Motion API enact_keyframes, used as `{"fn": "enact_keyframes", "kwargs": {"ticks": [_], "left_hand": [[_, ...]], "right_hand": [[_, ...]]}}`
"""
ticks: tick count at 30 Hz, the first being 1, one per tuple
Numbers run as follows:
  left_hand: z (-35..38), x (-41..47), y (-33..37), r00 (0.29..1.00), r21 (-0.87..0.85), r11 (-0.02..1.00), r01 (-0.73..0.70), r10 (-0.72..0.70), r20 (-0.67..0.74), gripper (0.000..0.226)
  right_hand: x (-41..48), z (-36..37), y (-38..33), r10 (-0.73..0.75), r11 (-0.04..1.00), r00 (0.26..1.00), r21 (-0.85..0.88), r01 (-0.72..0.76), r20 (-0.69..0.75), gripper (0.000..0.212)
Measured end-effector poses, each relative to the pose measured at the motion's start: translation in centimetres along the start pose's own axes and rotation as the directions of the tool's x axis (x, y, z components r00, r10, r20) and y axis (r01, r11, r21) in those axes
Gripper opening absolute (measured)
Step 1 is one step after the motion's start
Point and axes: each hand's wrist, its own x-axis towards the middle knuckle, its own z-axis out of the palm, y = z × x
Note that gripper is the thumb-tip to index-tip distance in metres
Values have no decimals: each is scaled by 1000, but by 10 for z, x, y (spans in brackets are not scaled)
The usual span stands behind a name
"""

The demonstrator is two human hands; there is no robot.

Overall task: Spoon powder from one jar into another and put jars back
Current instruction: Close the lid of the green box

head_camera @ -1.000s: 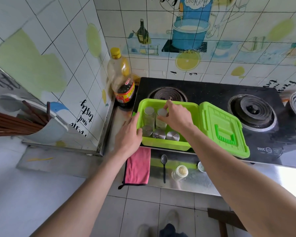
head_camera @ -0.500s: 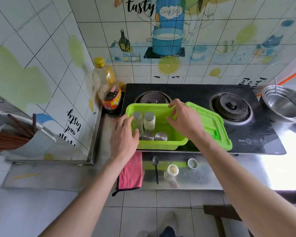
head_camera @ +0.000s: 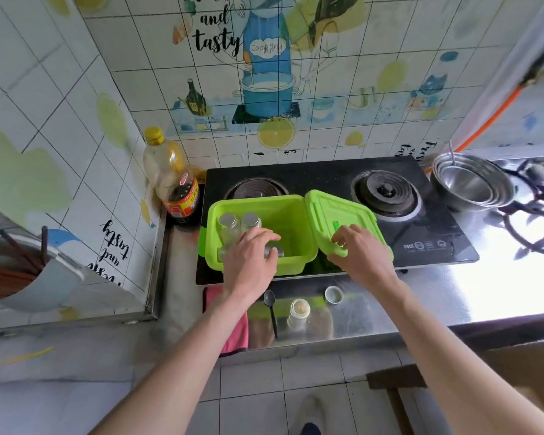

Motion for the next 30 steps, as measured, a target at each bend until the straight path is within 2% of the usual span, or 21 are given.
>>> {"fn": "enact_keyframes", "kwargs": {"ticks": [3, 7, 11, 13, 16, 20, 24, 27, 28, 30], "left_hand": [[-4, -7, 4, 1000, -10, 999, -30, 30, -3, 21], [-11, -12, 1, 1000, -61, 998, 0, -1, -25, 19], [-24, -9, -1, 995, -126, 992, 27, -38, -89, 21], [-33, -6, -3, 991, -213, 974, 73, -95, -98, 24], [-48, -3, -11, 975, -420, 892, 166, -213, -67, 34], [-65, -8, -31, 945, -653, 724, 222, -326, -40, 40], [-62, -18, -66, 930, -670, 688, 277, -369, 6, 47], [-55, -25, -78, 893, -702, 629, 333, -450, 20, 46], [-51, -27, -80, 879, -691, 627, 359, -476, 25, 44], [-46, -30, -84, 864, -600, 685, 414, -504, 20, 41]], "right_hand": [[-2, 1, -5, -2, 998, 1000, -68, 0, -24, 33], [-3, -16, -20, 4, 999, 993, -50, -10, -119, 30], [2, -40, -62, -107, 994, 977, -11, 107, -185, 28], [4, -46, -91, -187, 982, 964, -17, 187, -187, 30], [2, -44, -136, -303, 952, 936, -26, 304, -177, 36], [-4, -27, -177, -391, 920, 908, -29, 391, -148, 44], [-6, -3, -192, -435, 900, 894, -45, 433, -110, 41], [-6, 12, -196, -470, 882, 880, -62, 467, -70, 35], [-6, 15, -194, -477, 878, 877, -54, 475, -58, 35], [-6, 19, -186, -471, 882, 881, -21, 471, -42, 39]]}}
